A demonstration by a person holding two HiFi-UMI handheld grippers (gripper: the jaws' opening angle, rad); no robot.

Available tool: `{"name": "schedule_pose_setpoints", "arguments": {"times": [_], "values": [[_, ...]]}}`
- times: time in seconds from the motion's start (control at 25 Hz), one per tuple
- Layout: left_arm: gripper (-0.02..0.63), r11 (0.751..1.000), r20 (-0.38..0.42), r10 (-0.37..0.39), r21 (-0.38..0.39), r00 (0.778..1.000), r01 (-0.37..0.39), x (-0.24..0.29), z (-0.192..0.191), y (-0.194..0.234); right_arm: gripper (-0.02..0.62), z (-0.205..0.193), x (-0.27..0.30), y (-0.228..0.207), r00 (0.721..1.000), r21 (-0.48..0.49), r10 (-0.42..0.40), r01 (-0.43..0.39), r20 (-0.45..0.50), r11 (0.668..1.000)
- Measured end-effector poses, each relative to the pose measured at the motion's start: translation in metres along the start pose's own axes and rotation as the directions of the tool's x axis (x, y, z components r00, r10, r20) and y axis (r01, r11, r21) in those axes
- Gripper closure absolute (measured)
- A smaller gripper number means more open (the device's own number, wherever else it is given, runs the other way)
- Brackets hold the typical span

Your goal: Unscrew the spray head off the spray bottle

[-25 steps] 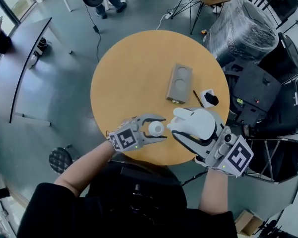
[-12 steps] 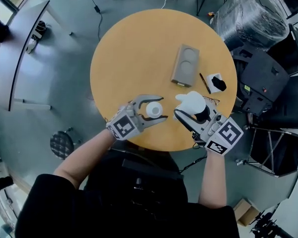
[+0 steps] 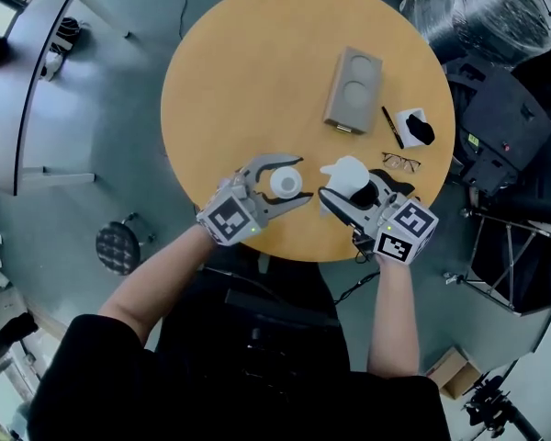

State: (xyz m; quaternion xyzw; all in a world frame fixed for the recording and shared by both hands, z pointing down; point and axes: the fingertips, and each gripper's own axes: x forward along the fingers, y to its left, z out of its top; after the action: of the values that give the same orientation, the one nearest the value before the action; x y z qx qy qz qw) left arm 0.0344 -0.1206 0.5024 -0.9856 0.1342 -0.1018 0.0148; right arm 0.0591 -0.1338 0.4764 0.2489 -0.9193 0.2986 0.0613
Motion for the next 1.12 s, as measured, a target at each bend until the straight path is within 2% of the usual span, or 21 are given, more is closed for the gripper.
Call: {"name": "schedule_pose_setpoints", "arguments": {"times": [0.2, 0.44, 0.68, 0.84, 1.0, 1.12], "values": [[0.305, 1.000, -0.011, 0.008, 0.017, 1.000, -0.008, 0.010, -0.036, -0.002, 0.387, -0.058, 0.019, -0.044, 0.993, 0.073, -0.056, 0.063, -0.101, 0.995], [0.305, 1.000, 0.000, 0.001, -0.016, 1.000, -0.001, 0.037, -0.091, 0.005, 0.387, -0.132, 0.039, -0.094, 0.979, 0.186, -0.061, 0.099, -0.196, 0.978], [0.304, 0.999, -0.020, -0.004, -0.040, 1.000, 0.003, 0.060, -0.152, 0.013, 0.387, -0.192, 0.056, -0.136, 0.968, 0.265, -0.065, 0.131, -0.242, 0.955], [0.304, 0.999, -0.012, -0.014, -0.047, 1.000, 0.013, 0.078, -0.188, 0.020, 0.387, -0.223, 0.067, -0.162, 0.958, 0.295, -0.063, 0.149, -0.281, 0.944], [0.304, 0.998, -0.063, 0.012, -0.054, 0.998, -0.015, 0.091, -0.219, 0.031, 0.385, -0.246, 0.075, -0.183, 0.940, 0.284, -0.064, 0.165, -0.335, 0.944], [0.304, 0.998, -0.024, 0.015, -0.055, 1.000, -0.016, 0.102, -0.226, 0.036, 0.385, -0.255, 0.080, -0.193, 0.936, 0.317, -0.040, 0.159, -0.351, 0.935]]}}
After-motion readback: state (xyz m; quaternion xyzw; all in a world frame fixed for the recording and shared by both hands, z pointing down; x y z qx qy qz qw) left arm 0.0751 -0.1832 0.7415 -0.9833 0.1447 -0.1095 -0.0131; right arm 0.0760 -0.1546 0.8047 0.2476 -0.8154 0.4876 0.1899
